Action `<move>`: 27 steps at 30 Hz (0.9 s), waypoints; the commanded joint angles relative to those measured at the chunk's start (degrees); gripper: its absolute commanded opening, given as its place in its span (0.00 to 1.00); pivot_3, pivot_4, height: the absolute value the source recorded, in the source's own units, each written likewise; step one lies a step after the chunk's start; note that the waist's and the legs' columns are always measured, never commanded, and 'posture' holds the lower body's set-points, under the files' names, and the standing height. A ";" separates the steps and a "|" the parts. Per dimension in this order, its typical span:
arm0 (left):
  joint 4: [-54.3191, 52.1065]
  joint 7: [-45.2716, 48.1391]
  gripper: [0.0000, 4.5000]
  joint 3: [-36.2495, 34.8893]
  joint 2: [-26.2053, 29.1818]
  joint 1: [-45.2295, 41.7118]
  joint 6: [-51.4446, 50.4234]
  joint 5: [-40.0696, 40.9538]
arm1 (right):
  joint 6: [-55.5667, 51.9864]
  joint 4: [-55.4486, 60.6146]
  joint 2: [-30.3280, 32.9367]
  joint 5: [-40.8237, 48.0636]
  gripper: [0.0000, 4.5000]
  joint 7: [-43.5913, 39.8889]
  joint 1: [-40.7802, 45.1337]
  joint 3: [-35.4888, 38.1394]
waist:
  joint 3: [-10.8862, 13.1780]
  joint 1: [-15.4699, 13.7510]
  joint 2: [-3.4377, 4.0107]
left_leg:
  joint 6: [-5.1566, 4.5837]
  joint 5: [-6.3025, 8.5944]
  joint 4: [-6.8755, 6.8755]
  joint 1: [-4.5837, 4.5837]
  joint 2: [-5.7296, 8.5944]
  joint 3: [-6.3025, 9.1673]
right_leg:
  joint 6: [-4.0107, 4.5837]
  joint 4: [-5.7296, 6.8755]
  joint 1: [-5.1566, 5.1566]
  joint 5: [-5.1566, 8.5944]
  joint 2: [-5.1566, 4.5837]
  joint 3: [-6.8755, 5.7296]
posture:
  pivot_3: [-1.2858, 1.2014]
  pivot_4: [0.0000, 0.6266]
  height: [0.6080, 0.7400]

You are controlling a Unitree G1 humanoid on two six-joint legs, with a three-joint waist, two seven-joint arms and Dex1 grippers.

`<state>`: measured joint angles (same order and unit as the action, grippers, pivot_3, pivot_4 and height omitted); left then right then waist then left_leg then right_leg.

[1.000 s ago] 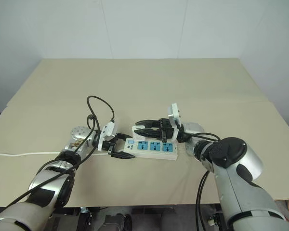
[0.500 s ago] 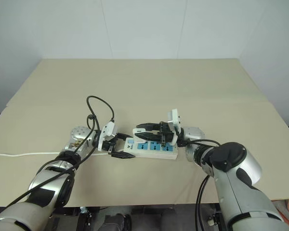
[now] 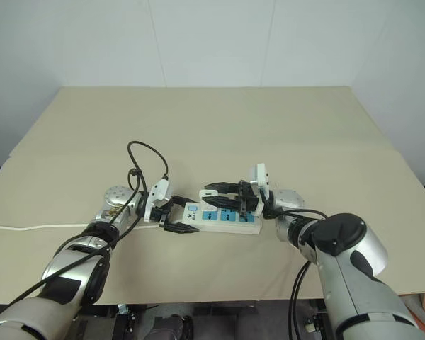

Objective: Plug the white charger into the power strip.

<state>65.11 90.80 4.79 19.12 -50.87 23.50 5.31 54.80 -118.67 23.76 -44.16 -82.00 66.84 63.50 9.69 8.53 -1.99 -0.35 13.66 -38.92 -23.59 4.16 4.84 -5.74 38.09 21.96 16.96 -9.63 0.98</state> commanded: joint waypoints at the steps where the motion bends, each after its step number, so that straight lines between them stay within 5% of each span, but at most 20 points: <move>1: 0.67 -0.70 0.73 -0.19 -0.43 -0.86 -0.14 -0.62 | 1.21 -1.33 0.99 -0.63 0.26 0.87 -0.45 0.52 | 0.00 -0.01 0.00 | 0.00 0.00 0.00 0.01 0.00 0.00 | 0.00 0.00 -0.01 0.00 0.00 0.00 | 0.52 0.24 1.00; 27: 0.78 -0.55 0.73 -0.51 -0.54 -0.82 0.24 -1.09 | 5.07 -1.33 -1.54 -4.66 0.26 5.66 -6.27 -2.26 | -0.06 0.13 -0.09 | -0.02 0.02 0.06 0.58 0.00 0.17 | -0.01 -0.33 -0.79 0.00 0.01 -0.20 | 0.52 0.24 1.00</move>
<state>66.09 90.47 4.49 18.88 -50.98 23.57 4.44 60.58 -118.65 22.76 -46.71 -76.22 62.26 63.48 9.63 8.65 -2.08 -0.37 13.69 -38.84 -22.96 4.16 5.01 -5.75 37.75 21.13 16.96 -9.62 0.78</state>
